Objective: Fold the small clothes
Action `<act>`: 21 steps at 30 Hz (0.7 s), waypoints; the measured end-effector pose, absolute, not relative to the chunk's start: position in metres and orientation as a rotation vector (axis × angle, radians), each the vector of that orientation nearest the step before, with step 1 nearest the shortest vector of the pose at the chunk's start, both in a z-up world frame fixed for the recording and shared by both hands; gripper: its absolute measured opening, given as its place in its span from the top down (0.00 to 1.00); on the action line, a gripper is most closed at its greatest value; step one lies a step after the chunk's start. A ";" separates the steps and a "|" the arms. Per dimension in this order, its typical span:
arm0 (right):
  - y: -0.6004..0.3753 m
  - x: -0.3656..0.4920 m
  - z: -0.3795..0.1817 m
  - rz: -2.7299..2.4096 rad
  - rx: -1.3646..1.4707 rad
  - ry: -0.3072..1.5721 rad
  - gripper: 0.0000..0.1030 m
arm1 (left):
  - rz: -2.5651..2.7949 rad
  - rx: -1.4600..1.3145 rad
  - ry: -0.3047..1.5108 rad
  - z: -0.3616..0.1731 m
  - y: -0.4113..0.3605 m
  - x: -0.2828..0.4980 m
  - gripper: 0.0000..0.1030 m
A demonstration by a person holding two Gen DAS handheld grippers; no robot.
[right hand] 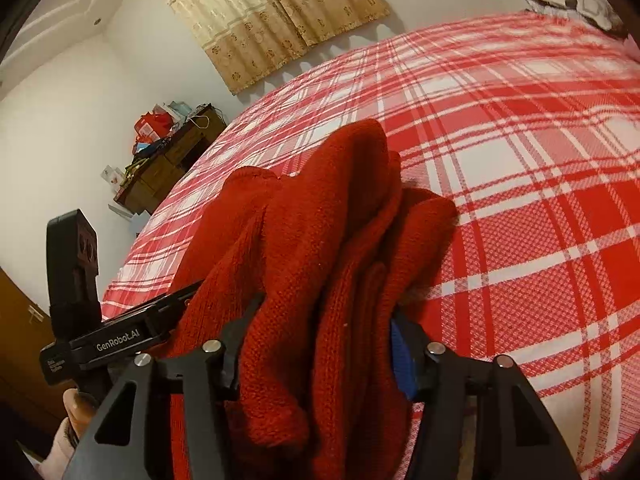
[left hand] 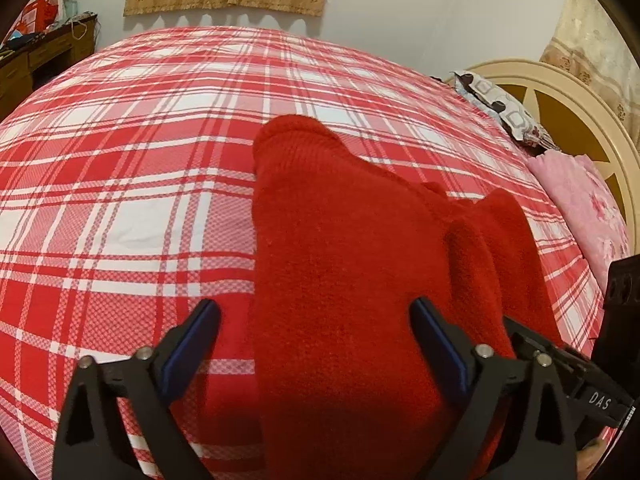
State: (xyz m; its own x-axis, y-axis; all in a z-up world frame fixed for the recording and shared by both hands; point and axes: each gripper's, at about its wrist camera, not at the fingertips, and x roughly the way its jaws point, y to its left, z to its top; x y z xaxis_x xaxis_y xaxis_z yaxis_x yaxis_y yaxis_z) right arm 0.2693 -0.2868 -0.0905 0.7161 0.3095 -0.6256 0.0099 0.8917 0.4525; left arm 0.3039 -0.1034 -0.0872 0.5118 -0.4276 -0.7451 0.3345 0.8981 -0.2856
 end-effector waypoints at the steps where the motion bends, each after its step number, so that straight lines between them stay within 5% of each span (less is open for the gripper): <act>1: -0.285 0.270 -0.090 0.170 0.443 0.758 0.48 | -0.472 -0.108 0.918 -0.087 -0.104 0.302 0.17; 3: -0.287 0.271 -0.090 0.175 0.449 0.757 0.49 | -0.514 -0.114 0.907 -0.086 -0.107 0.299 0.28; 14: -0.288 0.268 -0.090 0.150 0.441 0.750 0.56 | -0.518 -0.146 0.926 -0.087 -0.107 0.302 0.31; 21: -0.292 0.241 -0.079 0.118 0.547 0.772 0.61 | -0.507 -0.105 0.963 -0.070 -0.111 0.289 0.58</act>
State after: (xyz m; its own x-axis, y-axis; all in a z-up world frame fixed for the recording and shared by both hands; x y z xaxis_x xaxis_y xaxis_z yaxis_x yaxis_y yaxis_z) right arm 0.2406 -0.2922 -0.0791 0.7178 0.2964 -0.6300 0.0948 0.8548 0.5102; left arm 0.2887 -0.1106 -0.0697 0.4640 -0.4578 -0.7584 0.3663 0.8786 -0.3063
